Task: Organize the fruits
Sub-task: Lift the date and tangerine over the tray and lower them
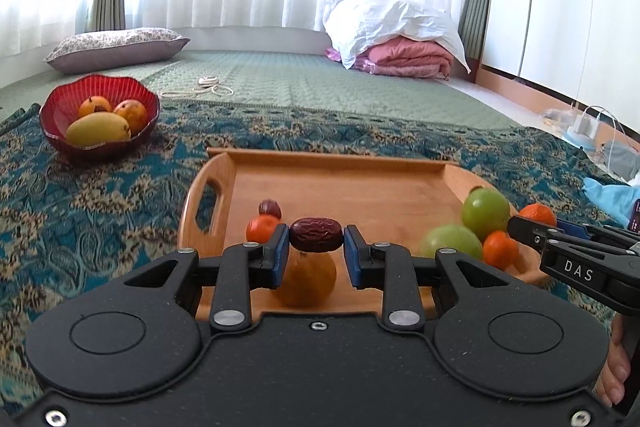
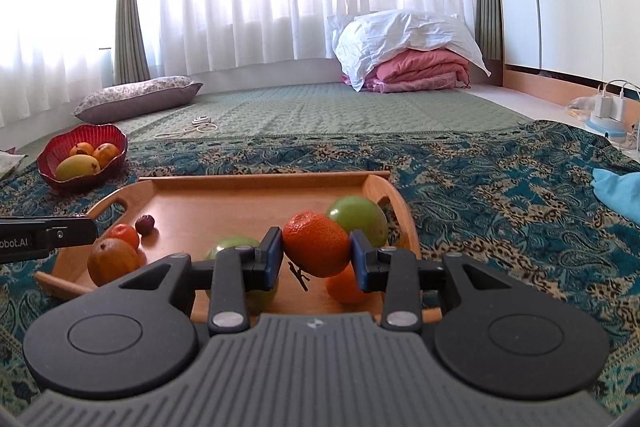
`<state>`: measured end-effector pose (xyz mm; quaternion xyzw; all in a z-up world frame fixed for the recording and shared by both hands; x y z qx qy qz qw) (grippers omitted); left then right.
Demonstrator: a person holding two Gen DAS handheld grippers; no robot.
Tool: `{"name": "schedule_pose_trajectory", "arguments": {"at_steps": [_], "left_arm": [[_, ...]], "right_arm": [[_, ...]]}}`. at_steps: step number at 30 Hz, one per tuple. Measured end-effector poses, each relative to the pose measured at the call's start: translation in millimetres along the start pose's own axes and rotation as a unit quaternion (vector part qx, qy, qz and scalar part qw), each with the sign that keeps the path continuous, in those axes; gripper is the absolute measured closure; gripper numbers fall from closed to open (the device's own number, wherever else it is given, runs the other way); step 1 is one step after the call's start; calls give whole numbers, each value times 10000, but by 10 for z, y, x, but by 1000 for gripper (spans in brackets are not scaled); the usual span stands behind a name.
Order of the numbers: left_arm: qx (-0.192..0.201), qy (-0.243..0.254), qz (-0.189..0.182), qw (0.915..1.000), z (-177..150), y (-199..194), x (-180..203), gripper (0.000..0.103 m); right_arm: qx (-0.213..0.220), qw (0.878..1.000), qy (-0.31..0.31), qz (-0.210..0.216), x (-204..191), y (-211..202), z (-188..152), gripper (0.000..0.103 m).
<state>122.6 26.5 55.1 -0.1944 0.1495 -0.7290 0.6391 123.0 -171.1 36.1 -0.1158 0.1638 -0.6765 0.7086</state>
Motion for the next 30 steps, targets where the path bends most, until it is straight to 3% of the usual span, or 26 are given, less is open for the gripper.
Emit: {"name": "schedule_pose_trajectory", "arguments": {"at_steps": [14,30], "left_arm": [[-156,-56,-79,9998,343,428,-118,75],[-1018,-368,-82,9941,571,1297,-304,76]], "right_arm": [[-247,9996,-52,142,-2,384,246,63],[-1225,9914,406,202,163,1185,587,63]]}}
Point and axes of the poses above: each gripper's, at about its wrist camera, not at the fingertips, and y roughly the way its jaws point, x to its right, z to its top, the point moved 4 cm from there along y, roughly the way its jaws point, and after that the axes turned 1 degree about y, right-handed, at the moved point
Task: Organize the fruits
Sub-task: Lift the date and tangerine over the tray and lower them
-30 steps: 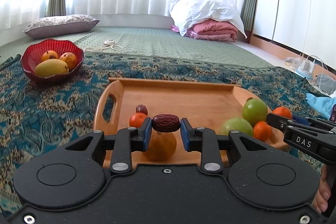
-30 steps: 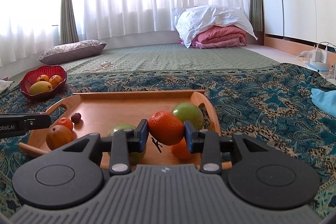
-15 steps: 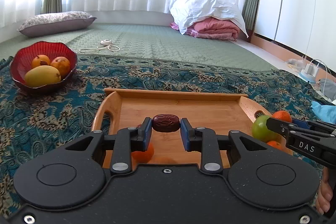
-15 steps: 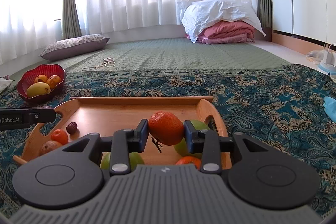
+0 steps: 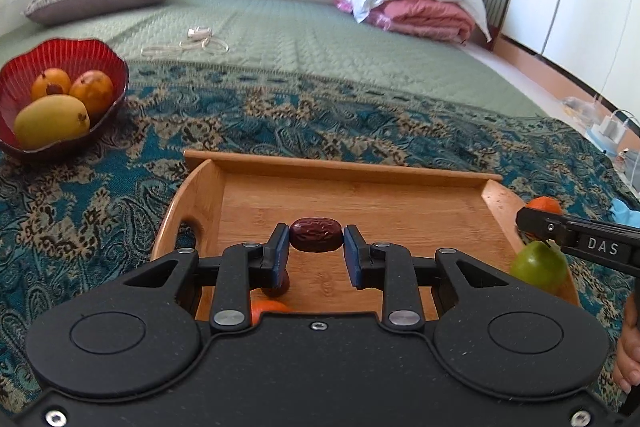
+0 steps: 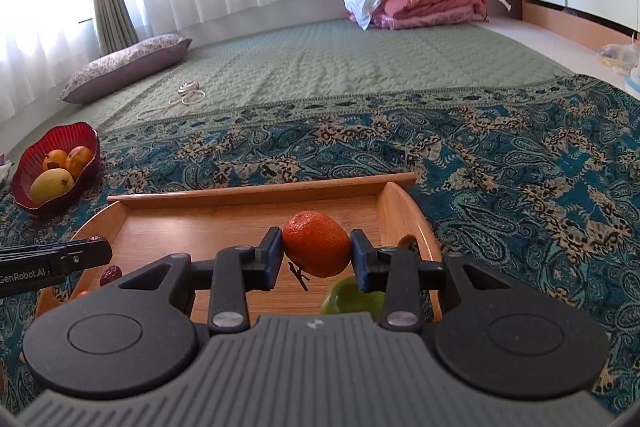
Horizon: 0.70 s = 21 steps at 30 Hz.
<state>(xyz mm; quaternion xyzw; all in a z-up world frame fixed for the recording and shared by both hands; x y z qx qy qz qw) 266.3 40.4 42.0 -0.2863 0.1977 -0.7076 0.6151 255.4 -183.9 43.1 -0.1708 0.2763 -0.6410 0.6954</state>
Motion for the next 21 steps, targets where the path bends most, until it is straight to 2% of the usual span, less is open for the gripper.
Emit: {"name": "schedule_pose_trajectory", "arguments": {"at_steps": [6,12,21], "left_arm": [[-335,-113,190,9992,103,313,-55,76],[-530,113,297,9981,97,468,28,75],[-834,96,310,9960,40,589,26,75]], "right_arm": [[-314,9993,-150,-136,-34,228,52,62],[-625,9979,-141,-125,-72,411,43,62],[-785,9963,-290,-171,-111,502,9,62]]}}
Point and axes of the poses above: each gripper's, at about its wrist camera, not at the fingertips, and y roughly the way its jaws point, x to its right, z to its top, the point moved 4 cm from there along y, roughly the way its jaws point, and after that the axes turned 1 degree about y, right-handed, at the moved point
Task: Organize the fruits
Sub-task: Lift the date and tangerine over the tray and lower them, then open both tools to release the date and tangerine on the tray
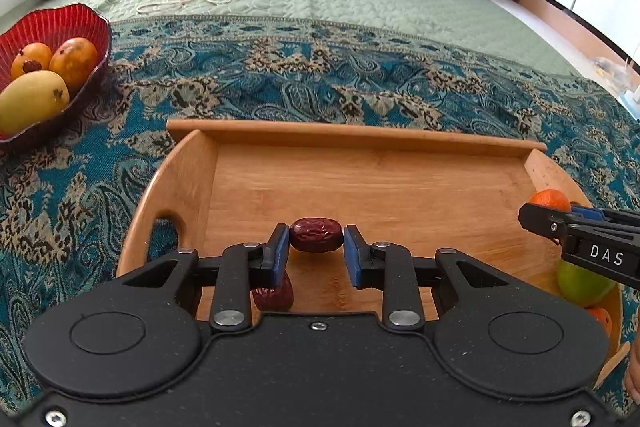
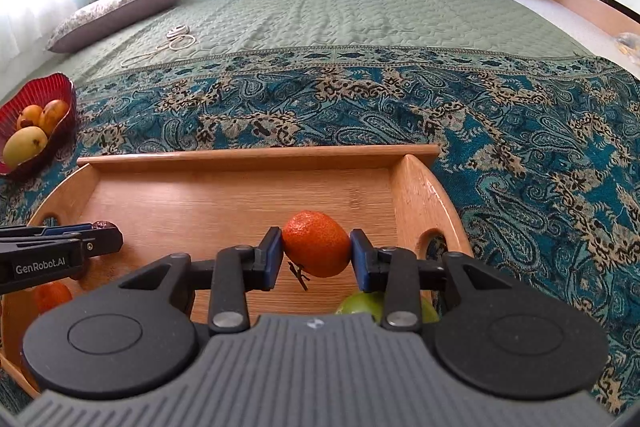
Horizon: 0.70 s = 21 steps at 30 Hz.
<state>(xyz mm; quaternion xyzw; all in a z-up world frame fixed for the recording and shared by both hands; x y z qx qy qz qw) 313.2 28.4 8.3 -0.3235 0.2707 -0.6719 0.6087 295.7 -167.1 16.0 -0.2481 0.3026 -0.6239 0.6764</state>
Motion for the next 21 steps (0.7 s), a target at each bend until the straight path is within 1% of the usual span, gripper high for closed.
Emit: {"name": "schedule_pose_trajectory", "arguments": {"at_steps": [6,14,21], "left_arm": [[-90,1,28,10000,14,36,-21,75],[-75,42,18,10000,13,43,-30,75],[-82,49,38,9999,-3,46,-36,75]], "right_arm": [[-82,9998,-179,-62,-42,32,1,61],[-189,9991,-366,-81,-87,73,4,60],[-244,9987,-432,-105,-98,102,2,56]]}}
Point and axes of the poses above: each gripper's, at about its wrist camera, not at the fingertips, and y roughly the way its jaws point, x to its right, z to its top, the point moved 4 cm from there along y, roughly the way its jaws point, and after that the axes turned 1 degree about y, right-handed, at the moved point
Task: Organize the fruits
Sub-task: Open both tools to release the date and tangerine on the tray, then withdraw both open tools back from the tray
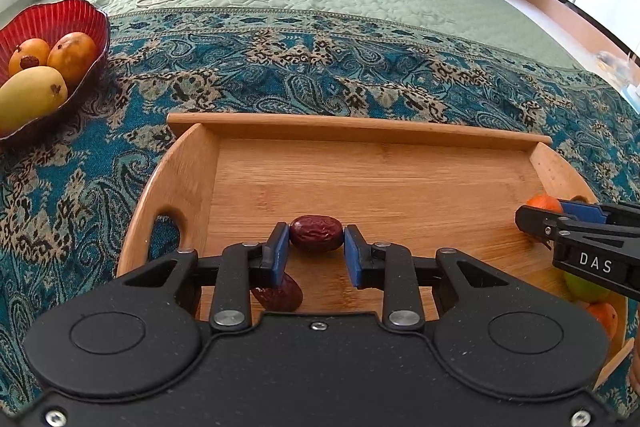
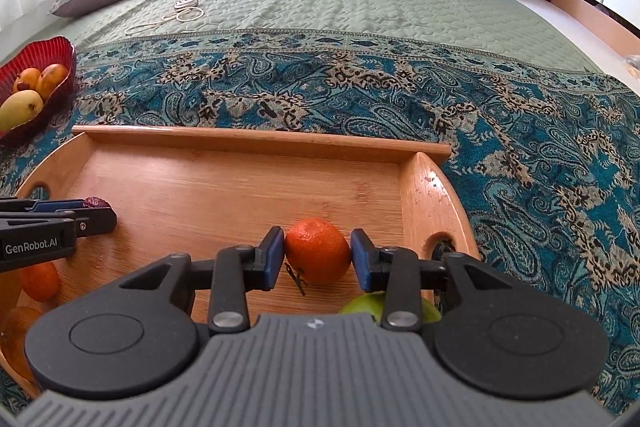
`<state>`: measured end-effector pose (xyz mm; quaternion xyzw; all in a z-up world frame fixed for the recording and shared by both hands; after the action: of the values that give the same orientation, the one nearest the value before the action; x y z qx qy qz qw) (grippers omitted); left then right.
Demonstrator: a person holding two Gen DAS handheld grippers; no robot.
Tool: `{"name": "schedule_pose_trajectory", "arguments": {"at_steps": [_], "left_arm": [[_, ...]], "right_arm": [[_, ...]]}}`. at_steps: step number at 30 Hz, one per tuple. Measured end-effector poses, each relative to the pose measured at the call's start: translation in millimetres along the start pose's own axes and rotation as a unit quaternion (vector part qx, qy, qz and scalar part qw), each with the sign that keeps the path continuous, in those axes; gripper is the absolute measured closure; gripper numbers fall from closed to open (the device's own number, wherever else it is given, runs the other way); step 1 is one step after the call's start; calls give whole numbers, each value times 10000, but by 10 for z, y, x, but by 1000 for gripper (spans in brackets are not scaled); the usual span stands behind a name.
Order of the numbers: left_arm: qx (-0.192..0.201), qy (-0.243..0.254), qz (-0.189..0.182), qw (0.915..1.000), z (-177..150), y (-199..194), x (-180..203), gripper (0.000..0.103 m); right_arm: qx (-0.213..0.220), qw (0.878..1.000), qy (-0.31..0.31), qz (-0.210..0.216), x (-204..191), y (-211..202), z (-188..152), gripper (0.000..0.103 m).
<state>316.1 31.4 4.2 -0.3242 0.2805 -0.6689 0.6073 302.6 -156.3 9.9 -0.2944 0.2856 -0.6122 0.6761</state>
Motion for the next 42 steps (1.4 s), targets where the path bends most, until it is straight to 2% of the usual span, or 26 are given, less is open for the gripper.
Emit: {"name": "schedule_pose_trajectory", "arguments": {"at_steps": [1,5,6,7,9,12,15,20,25,30,37,42], "left_arm": [[-1,4,2,10000,-2,-2,3,75],[37,6,5,10000,3,-21,8,74],[46,3,13,10000,3,-27,5,72],[67,-3,36,10000,4,-40,3,70],[164,-22,54,9998,-3,-90,0,62],[335,4,-89,9994,-22,-212,18,57],[530,55,-123,9985,-56,-349,38,45],[870,224,-108,9959,-135,-604,81,42],[1145,223,-113,9931,-244,-850,71,28],[1334,302,-86,9906,-410,-1081,85,20],[1409,255,-156,9896,-638,-1317,84,18],[1506,236,-72,9883,-840,-1429,96,17]], "right_arm": [[4,10000,0,8,2,-1,-1,53],[82,9999,76,105,14,-42,1,53],[108,9998,94,127,17,-57,1,53],[143,9997,117,144,25,-79,4,48],[212,9995,169,189,33,-123,3,45],[367,9986,254,277,44,-219,-15,40],[566,9975,265,342,42,-331,-54,34],[851,9954,188,392,25,-516,-132,28],[1151,9926,45,381,-22,-704,-205,20],[1289,9909,-85,388,-68,-865,-311,18],[1438,9884,-32,490,-94,-1039,-477,15],[1560,9863,39,535,-98,-1167,-620,14]]}}
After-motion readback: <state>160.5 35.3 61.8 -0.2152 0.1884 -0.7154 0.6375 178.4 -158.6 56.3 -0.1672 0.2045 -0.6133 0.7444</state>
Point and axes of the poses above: each gripper's, at about its wrist camera, not at the fingertips, and y roughly the way its jaws point, x to its right, z to its top, the point moved 4 cm from there along y, roughly the way its jaws point, and after that the axes turned 1 degree about y, right-handed, at the moved point
